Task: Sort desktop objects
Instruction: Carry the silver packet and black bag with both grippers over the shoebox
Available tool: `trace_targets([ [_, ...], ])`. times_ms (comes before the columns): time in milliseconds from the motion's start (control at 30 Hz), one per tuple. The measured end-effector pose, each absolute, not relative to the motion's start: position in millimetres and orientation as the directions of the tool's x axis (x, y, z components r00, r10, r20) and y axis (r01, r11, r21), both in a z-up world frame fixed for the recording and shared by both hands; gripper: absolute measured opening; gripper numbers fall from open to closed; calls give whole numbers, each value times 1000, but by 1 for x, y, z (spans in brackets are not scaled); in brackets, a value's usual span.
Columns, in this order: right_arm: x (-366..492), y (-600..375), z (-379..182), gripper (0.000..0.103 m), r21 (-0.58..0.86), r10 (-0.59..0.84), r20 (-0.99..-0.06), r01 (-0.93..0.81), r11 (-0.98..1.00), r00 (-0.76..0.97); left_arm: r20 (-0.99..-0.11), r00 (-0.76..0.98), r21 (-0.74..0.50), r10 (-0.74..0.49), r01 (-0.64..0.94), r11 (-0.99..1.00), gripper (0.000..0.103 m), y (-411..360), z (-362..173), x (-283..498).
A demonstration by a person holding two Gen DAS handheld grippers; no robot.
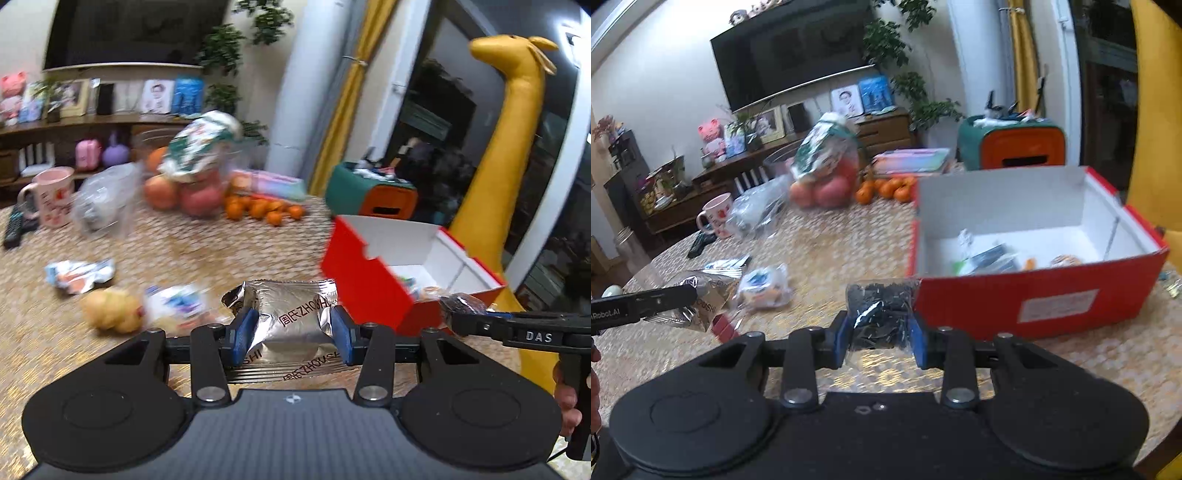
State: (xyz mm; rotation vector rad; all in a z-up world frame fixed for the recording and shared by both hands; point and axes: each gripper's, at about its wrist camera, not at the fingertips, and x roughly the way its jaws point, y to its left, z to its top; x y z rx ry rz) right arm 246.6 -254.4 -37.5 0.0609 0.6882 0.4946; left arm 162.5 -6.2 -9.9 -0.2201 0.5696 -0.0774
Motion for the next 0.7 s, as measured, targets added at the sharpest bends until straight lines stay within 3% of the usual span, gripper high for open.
trace_targets([
  [333, 276, -306, -22, 33, 182, 384, -579, -346, 921, 719, -517, 823, -170, -234, 169, 971, 44, -88, 3, 217],
  [700, 323, -339, -24, 33, 181, 347, -600, -300, 937, 721, -549, 793, -134, -263, 227, 965, 44, -138, 1, 277],
])
